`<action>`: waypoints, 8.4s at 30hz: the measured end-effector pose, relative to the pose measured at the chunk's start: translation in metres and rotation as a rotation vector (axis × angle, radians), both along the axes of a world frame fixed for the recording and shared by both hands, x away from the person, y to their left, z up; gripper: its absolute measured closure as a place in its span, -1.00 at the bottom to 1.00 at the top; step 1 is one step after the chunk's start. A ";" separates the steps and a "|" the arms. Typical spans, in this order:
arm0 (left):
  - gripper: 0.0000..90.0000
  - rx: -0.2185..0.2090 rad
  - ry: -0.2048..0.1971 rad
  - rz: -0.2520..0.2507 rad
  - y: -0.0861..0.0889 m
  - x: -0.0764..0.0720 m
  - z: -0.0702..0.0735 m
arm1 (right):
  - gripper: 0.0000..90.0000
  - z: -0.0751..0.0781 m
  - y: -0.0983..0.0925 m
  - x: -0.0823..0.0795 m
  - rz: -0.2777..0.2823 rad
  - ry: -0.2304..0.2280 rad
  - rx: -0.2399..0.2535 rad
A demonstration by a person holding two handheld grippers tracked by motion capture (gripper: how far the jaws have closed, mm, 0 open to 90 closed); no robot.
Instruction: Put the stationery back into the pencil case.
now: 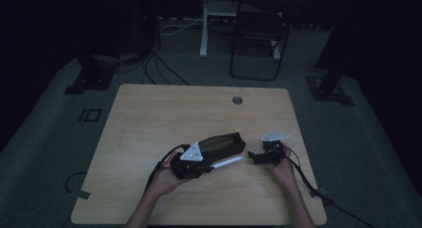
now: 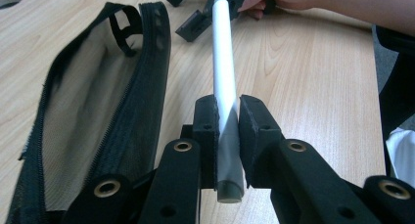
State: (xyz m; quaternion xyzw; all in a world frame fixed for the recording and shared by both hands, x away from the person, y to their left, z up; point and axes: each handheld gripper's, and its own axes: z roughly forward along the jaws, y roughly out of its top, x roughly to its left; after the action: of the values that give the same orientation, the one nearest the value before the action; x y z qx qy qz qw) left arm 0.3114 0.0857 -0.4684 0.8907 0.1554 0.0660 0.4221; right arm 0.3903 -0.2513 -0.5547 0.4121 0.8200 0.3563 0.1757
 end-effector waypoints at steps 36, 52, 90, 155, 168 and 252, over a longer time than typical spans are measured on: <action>0.75 -0.033 -0.050 0.009 0.012 0.013 0.034 | -0.71 0.000 0.000 0.000 0.000 0.000 0.000; 0.75 -0.042 -0.071 0.008 0.013 0.019 0.045 | -0.71 0.000 0.000 0.000 -0.001 0.001 0.001; 0.75 -0.027 -0.074 0.021 0.017 0.034 0.051 | -0.71 0.000 0.000 0.000 -0.001 0.000 0.001; 0.75 -0.001 -0.009 0.084 0.021 0.066 0.025 | -0.71 0.000 0.000 0.000 -0.001 0.001 0.001; 0.75 0.002 0.001 0.089 0.020 0.069 0.022 | -0.71 0.000 0.000 0.000 -0.002 0.001 0.002; 0.17 0.023 -0.036 0.253 0.054 0.064 0.011 | -0.71 0.000 0.000 0.000 0.000 0.000 0.000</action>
State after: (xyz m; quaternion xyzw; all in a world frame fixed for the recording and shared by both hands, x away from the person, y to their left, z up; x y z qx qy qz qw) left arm 0.3759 0.1398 -0.4576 0.8673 0.2583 0.1363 0.4030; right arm 0.3903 -0.2513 -0.5547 0.4120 0.8200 0.3564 0.1756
